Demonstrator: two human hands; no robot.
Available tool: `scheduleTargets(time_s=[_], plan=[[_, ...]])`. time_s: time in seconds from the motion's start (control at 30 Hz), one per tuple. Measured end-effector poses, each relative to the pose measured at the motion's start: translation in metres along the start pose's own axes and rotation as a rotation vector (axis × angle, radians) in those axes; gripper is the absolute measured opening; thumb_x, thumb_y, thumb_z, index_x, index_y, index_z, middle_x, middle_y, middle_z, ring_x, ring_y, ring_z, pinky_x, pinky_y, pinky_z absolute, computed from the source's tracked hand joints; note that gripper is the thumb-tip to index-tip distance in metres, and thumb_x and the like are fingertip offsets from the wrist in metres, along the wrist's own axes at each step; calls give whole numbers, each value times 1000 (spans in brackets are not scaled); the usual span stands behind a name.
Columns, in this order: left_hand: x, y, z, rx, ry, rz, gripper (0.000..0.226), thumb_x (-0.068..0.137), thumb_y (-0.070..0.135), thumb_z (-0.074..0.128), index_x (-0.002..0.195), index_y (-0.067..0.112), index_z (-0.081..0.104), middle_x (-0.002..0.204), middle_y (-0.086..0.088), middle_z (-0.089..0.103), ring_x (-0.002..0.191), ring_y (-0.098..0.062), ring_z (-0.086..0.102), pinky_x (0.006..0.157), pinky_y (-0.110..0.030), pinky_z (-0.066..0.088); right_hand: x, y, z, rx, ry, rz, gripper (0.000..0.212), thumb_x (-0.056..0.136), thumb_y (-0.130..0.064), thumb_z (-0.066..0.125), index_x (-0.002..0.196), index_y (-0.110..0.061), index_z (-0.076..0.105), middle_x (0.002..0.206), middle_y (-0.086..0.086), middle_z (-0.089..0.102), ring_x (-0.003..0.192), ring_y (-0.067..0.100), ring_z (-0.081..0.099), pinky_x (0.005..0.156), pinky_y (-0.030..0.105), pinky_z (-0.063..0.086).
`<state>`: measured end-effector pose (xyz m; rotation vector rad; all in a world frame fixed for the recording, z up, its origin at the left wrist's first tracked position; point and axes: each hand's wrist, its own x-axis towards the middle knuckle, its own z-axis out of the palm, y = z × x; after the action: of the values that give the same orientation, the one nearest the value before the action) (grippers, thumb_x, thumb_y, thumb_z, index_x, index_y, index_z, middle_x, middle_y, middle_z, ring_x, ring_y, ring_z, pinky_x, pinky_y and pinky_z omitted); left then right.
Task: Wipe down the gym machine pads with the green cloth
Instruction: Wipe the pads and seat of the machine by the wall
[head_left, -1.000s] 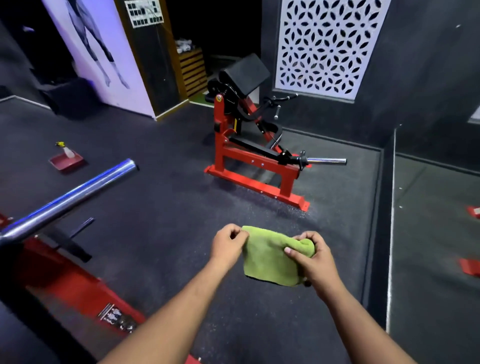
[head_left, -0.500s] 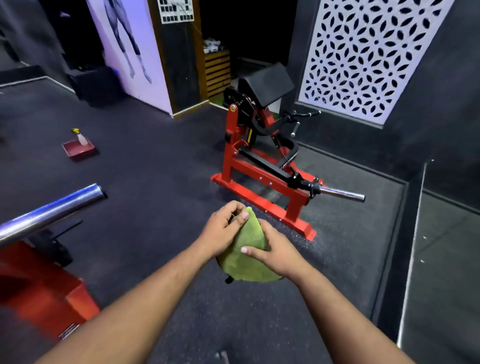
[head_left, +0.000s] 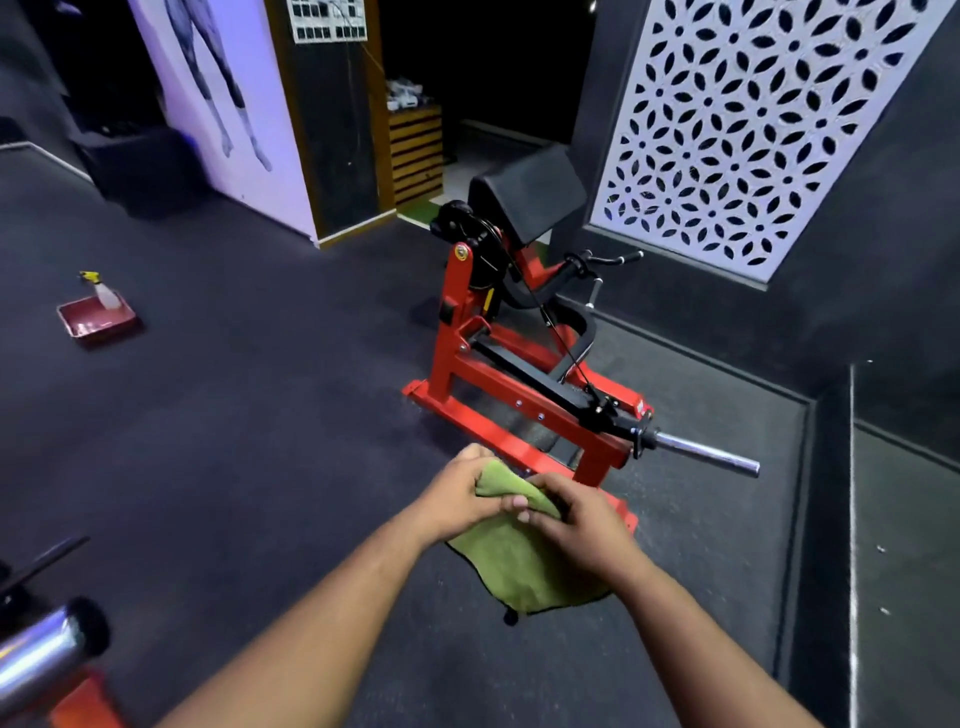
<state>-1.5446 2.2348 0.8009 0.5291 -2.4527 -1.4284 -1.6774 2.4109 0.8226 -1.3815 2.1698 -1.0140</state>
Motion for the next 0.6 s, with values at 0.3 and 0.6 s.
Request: scheduleTargets(time_s=[0.3,0.6], plan=[[129,-31,-68,-90,263,-162,23,87,47,77,86,25,71,84,8,74,83,-7,70,78,-32,56,136,65,-6,227,71,137,25,78,-37,87,95,-32,69,90,-11,70,82,4,64,72,26,52],[237,-78,-191,-102,572,-264,29,84,43,81,103,29,64,87,10,72,80,-4,66,72,-26,52,354,54,-4,594,126,104,28,78,-31,85,97,-20,67,90,-1,69,86,13,64,79,40,53]])
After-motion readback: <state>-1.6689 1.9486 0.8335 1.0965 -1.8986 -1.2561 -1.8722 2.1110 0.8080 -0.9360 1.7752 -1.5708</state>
